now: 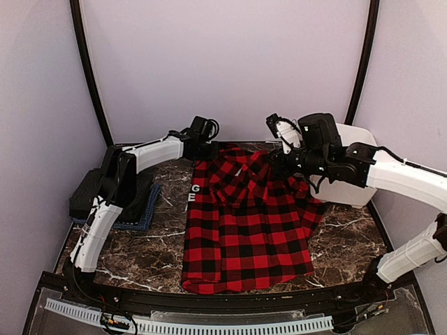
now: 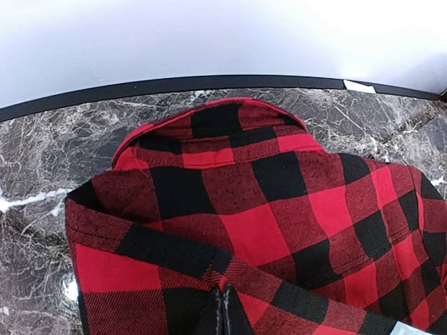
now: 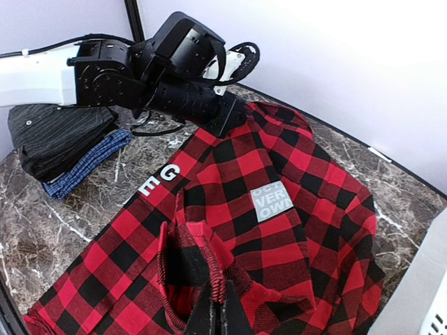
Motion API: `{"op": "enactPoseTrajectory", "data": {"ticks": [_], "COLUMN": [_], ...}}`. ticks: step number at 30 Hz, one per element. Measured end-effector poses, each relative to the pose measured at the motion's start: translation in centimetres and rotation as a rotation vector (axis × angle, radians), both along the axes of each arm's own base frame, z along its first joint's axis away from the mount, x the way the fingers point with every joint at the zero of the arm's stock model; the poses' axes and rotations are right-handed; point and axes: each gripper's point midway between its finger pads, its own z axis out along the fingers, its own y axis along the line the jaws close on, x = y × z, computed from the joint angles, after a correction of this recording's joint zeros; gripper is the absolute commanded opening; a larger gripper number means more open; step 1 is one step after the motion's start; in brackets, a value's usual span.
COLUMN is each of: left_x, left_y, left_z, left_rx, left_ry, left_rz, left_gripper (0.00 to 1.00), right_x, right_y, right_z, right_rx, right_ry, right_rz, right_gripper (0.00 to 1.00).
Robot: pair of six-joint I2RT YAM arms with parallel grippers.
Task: Fold and stack the long sleeve shirts
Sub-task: Fold the flattened shirt at the center of the board.
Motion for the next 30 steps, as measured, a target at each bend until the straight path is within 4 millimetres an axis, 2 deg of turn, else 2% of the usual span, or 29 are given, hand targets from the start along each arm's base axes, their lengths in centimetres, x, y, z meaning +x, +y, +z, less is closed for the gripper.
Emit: {"op": "enactPoseTrajectory", "data": {"ticks": [13,18,19,22,24,26,30], "left_x": [0.8,1.2,1.2,1.3,1.3,1.2,1.1], "left_y": [-0.6,-0.7,-0.7,-0.8,-0.8,-0.8,-1.1], "left_z": [0.2,-0.4,-0.5,-1.0,-1.3,-1.4,-1.4], "left_rx": [-0.076,-0.112,-0.119,-0.132,-0.142,-0.151,-0.17], "left_ry": [-0.018,-0.014,-0.012,0.002,0.011,0.018,0.031], "left_rz": [0.012,0.02,0.022,0.022,0.021,0.018,-0.001], "left_gripper": [0.0,0.01,0.04,0.28,0.4,0.49,0.58], "right_x": [2.4,3.6,3.7,4.0,4.0,4.0,4.0], "right_y": [-2.1,-2.3,-2.2,-2.1,-2.0,-1.9,-1.4], "right_z": [3.8,2.8,2.4,1.6,1.6,1.9,2.5], "right_rx": [-0.134,-0.198,-0.207,-0.234,-0.237,-0.231,-0.217], "right_ry": [-0.15,-0.163,-0.159,-0.152,-0.154,-0.159,-0.177], "right_rz": [-0.113,-0.129,-0.128,-0.12,-0.114,-0.107,-0.085], "right_gripper": [0.0,0.0,0.0,0.0,0.0,0.0,0.0]}}
